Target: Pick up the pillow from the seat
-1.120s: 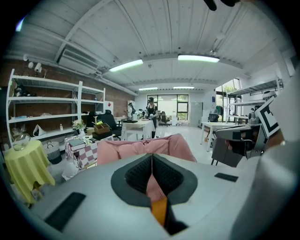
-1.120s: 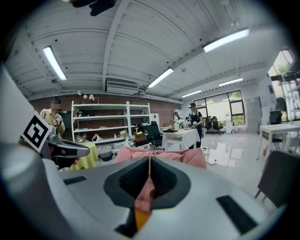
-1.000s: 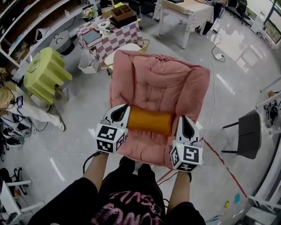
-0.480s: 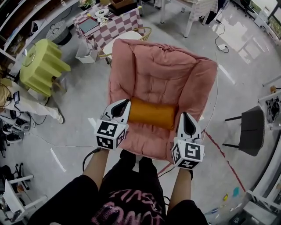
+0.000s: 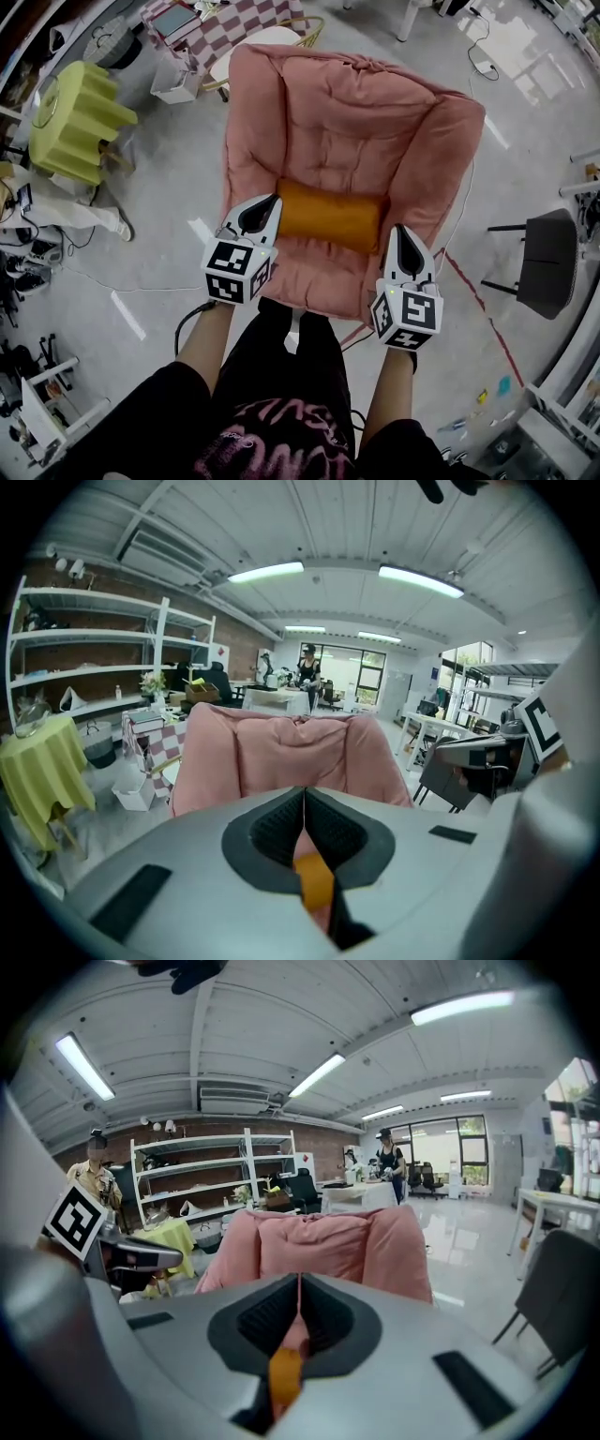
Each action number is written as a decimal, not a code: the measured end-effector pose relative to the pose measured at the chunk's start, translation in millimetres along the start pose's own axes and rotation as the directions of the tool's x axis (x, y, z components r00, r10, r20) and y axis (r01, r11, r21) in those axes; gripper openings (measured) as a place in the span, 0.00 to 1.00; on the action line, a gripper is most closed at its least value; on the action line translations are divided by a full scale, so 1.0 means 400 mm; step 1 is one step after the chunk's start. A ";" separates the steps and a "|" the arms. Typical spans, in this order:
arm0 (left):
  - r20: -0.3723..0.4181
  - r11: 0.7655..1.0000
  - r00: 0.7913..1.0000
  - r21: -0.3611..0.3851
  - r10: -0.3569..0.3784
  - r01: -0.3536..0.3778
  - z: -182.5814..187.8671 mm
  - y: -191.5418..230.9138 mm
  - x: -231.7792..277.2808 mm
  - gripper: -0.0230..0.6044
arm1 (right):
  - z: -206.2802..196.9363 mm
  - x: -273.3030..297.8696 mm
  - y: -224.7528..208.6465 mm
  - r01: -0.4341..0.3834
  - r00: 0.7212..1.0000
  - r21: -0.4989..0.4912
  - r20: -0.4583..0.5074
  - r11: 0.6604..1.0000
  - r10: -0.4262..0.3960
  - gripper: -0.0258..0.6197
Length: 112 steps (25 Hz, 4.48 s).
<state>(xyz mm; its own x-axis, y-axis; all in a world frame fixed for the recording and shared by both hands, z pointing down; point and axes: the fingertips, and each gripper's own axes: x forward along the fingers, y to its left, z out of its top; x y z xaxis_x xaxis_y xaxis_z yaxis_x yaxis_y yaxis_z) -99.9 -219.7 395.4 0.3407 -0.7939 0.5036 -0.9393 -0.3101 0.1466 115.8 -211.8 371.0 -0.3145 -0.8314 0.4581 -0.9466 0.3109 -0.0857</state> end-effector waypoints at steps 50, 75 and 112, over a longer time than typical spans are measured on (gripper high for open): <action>-0.309 0.994 0.950 -0.108 -0.040 0.007 -0.608 0.022 0.237 0.05 | -0.618 0.232 0.001 -0.030 0.945 0.051 -0.323 0.998 0.045 0.07; -0.436 0.983 0.900 -0.171 -0.022 -0.059 -0.730 0.106 0.376 0.38 | -0.766 0.348 -0.111 0.032 0.885 0.084 -0.466 0.996 0.011 0.43; -0.542 0.982 0.840 -0.161 -0.007 -0.095 -0.864 0.134 0.537 0.49 | -0.936 0.477 -0.164 0.060 0.796 0.065 -0.605 0.996 -0.009 0.50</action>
<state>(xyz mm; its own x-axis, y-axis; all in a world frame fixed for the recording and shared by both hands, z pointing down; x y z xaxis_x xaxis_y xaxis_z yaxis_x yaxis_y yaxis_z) -90.7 -225.9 805.6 0.2714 -0.3814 0.8836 -0.9617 -0.1448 0.2329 144.7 -218.5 795.2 -0.1988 -0.3856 0.9010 -0.9665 0.2295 -0.1151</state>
